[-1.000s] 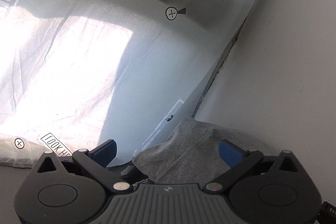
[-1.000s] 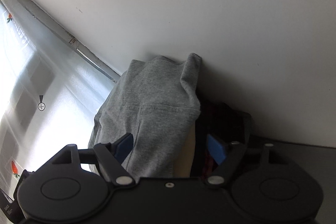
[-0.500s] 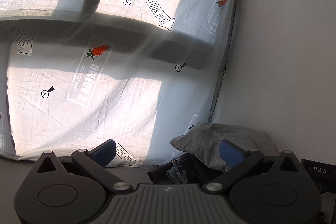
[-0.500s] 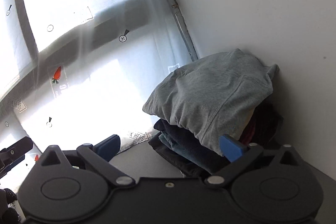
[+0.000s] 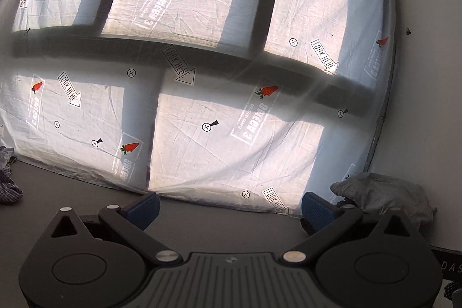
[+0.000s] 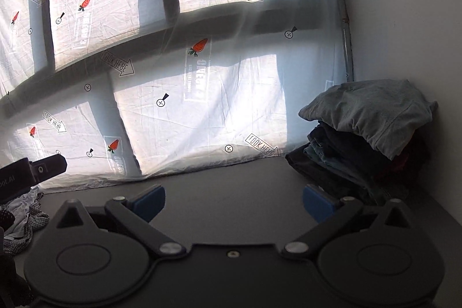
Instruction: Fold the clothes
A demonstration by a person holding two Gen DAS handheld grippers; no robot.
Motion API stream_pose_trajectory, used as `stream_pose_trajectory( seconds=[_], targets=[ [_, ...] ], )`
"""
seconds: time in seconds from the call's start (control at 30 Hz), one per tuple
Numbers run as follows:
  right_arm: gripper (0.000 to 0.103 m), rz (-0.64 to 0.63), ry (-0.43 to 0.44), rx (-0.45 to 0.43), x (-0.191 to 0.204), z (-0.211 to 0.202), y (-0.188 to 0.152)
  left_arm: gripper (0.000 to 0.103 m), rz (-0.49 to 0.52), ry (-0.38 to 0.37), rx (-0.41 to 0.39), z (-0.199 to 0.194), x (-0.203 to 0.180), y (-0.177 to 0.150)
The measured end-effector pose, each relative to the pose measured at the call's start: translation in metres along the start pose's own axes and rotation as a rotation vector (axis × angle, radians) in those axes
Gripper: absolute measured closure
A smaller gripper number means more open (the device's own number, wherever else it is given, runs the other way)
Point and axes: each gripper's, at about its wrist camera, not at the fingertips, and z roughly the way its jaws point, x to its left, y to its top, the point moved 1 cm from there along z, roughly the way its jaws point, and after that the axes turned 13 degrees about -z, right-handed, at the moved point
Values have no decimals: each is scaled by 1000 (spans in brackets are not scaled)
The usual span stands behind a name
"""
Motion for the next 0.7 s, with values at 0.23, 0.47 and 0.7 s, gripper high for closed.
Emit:
stream_pose_trajectory(
  seconds=[0.23, 0.47, 0.7],
  targets=[
    [0, -53, 74, 86, 99, -54, -35, 0, 35, 18, 124, -72, 74, 8],
    [0, -89, 112, 139, 167, -102, -69, 0, 108, 105, 207, -139, 127, -2],
    [0, -110, 79, 178, 210, -130, -93, 0, 131, 140, 287, -174, 170, -14]
  ],
)
